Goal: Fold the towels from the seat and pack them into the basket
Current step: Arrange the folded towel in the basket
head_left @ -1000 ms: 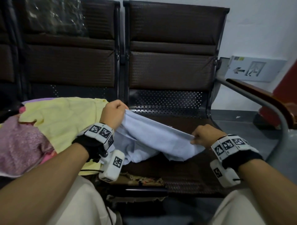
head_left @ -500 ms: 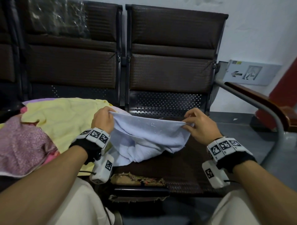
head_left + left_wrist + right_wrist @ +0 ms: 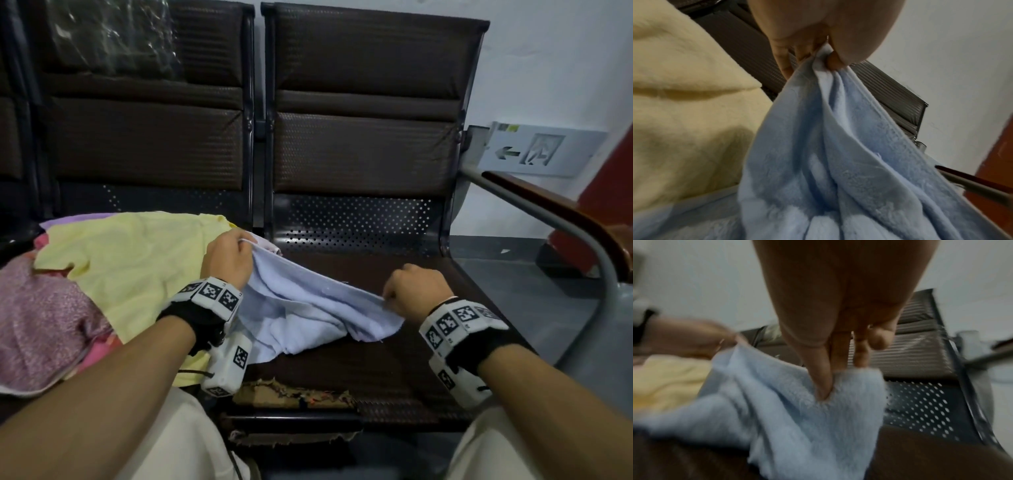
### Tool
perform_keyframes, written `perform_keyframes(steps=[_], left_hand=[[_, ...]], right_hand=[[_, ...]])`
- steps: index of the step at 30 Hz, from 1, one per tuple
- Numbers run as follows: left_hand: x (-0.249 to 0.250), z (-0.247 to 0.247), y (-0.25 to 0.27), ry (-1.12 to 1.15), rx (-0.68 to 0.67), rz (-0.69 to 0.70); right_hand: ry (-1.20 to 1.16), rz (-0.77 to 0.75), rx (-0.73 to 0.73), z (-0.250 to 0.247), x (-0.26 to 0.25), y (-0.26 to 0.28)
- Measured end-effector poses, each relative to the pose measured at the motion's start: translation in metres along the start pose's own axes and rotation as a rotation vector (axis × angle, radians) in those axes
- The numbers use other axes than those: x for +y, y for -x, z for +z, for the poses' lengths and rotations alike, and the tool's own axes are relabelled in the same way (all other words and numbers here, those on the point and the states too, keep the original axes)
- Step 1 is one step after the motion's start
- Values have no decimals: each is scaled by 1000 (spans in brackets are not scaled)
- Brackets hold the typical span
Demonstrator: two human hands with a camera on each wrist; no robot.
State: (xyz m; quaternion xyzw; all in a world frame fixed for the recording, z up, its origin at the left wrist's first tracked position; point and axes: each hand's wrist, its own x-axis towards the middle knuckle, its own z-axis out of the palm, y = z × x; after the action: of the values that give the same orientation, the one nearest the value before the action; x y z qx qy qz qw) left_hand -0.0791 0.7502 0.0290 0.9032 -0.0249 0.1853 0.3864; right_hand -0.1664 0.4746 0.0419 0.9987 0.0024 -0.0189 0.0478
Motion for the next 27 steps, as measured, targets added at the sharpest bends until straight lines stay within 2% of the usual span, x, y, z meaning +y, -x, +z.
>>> perform_keyframes(steps=[2,4,7,9,11,15,18,21,24,27], left_hand=[[8,5,3,7,-25,82],[15,8,5,4,-23,139],[18,8,4,8,-8,142],[15,4,2,-17,-1,110],[9,0,1,-43,-20,63],[6,-11,6,-70,-89,8],[22,-21,9,40,-78,-13],[47,-31,12,185,-79,-21],[73,-44,17,297,-84,-18],[98,-65,15,371,-79,10]], right_hand=[[153,-81,-37,8,-7,-4],[171,-110,-96,13,-8,-8],[58,-58,-160,18,3,-11],[-118,15,-191,17,15,-9],[-258,79,-161,16,25,-4],[-443,173,71,10,44,10],[-752,250,376,-7,48,14],[-1019,257,622,-35,40,12],[-1180,288,774,-66,28,14],[-1181,384,854,-94,25,22]])
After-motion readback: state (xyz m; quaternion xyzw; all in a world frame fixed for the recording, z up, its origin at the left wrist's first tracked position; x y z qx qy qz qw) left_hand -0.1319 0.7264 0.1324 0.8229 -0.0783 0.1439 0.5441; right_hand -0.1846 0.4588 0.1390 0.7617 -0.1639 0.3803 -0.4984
